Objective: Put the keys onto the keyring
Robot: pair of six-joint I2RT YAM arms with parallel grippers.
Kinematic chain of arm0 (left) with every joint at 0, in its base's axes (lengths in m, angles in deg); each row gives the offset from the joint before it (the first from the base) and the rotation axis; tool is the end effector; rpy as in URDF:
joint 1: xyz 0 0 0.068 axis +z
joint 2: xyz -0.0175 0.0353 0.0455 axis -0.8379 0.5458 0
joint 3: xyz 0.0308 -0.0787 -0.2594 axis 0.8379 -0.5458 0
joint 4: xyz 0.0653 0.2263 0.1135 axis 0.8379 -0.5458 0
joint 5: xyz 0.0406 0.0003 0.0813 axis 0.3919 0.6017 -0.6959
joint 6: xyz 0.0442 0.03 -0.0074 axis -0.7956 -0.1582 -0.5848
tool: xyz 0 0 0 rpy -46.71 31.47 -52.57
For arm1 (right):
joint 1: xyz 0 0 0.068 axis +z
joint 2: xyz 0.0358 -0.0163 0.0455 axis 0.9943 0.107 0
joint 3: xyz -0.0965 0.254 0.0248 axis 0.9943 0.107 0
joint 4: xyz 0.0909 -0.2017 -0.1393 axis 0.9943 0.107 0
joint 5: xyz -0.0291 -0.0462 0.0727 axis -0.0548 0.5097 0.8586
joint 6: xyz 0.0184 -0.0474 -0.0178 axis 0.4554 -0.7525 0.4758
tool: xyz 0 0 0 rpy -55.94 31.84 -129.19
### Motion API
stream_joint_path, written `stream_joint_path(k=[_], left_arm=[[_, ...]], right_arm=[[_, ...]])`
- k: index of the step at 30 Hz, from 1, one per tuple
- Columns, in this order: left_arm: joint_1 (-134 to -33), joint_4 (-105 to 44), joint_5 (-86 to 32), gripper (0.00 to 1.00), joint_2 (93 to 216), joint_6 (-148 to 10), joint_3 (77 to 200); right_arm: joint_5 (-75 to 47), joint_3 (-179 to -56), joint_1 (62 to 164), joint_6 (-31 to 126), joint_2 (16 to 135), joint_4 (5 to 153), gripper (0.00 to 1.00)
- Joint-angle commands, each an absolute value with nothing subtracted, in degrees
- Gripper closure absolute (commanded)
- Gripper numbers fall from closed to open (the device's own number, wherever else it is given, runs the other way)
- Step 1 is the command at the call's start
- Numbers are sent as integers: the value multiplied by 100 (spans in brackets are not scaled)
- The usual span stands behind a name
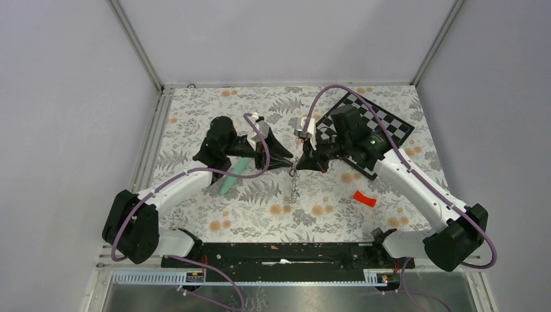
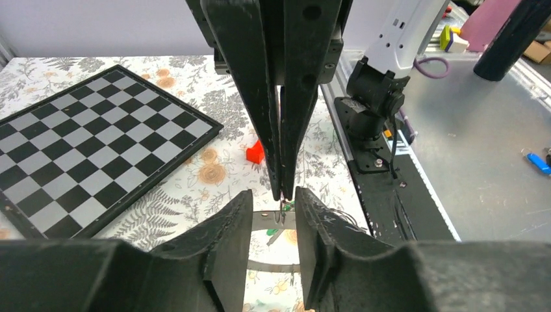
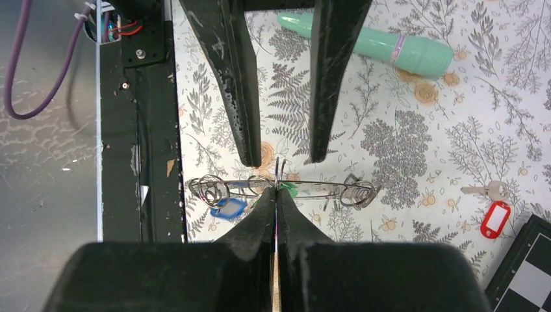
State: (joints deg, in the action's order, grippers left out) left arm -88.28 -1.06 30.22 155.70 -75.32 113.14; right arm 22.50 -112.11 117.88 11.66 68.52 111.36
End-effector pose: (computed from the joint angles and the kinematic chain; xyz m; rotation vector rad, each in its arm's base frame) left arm 0.2302 -0.1781 0.3049 1.2610 1.1839 -1.3520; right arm 0.2138 0.1743 0.3515 -1.4596 1.5656 0.9005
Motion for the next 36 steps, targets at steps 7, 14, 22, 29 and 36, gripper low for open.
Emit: stream_joint_path(k=[7, 14, 22, 29, 36], left_arm=[[-8898, -2041, 3113, 62, 15571, -9100, 12127], [-8962, -2103, 3115, 65, 15678, -9202, 12237], [-8970, -2200, 3123, 85, 15723, -9279, 12258], [-8979, -2201, 3150, 89, 15743, -9303, 12153], [-9013, -2202, 3219, 100, 15797, -9272, 12160]], right_arm=[[1886, -11829, 11967, 899, 7065, 11630, 100], [1857, -11937, 12019, 892, 7151, 11707, 100], [1866, -11873, 12041, 888, 7153, 11691, 100], [1875, -11882, 12041, 890, 7140, 11674, 100], [1884, -11873, 12040, 923, 7118, 11612, 100]])
